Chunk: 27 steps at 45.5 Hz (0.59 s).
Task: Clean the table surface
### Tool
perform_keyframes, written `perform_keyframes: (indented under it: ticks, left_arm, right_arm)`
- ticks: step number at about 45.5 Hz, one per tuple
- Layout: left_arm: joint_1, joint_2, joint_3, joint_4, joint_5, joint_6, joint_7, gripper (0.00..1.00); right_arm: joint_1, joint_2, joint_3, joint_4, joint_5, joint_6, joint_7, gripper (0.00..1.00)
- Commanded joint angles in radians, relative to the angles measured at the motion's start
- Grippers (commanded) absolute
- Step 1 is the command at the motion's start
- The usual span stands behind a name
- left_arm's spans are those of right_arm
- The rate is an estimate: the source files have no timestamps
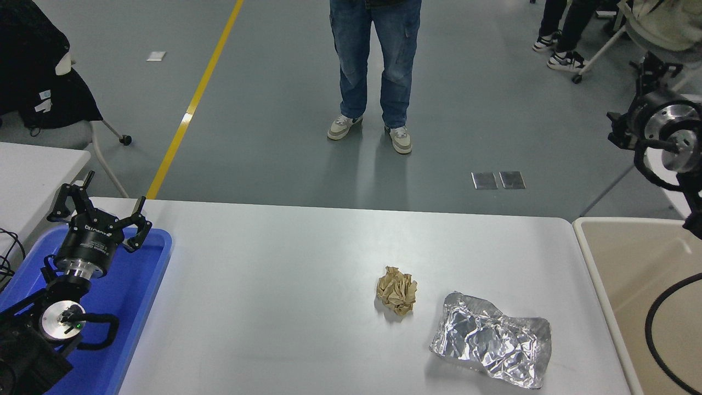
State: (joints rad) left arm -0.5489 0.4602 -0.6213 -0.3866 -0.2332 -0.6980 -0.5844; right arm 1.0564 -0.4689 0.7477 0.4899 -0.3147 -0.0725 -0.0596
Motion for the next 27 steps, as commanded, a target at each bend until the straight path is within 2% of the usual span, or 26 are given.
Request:
perform_keyframes:
  ticks: [1,17,27]
  left_arm:
    - [0.0,0.0,0.0,0.0,0.0,0.0,0.0,1.0]
    - [0.001,0.0,0.0,0.0,0.0,0.0,0.0,1.0]
    - [0.0,0.0,0.0,0.0,0.0,0.0,0.0,1.0]
  right_arm:
    - [-0.104,-0.005,0.098,0.145,0.0,0.0,0.055,0.99]
    - [-0.274,-0.008,0.108,0.248,-0.007,0.011,0.276,0.99]
    - [-0.36,-0.011,0.108,0.269,-0.007,0.04,0.336,0.99]
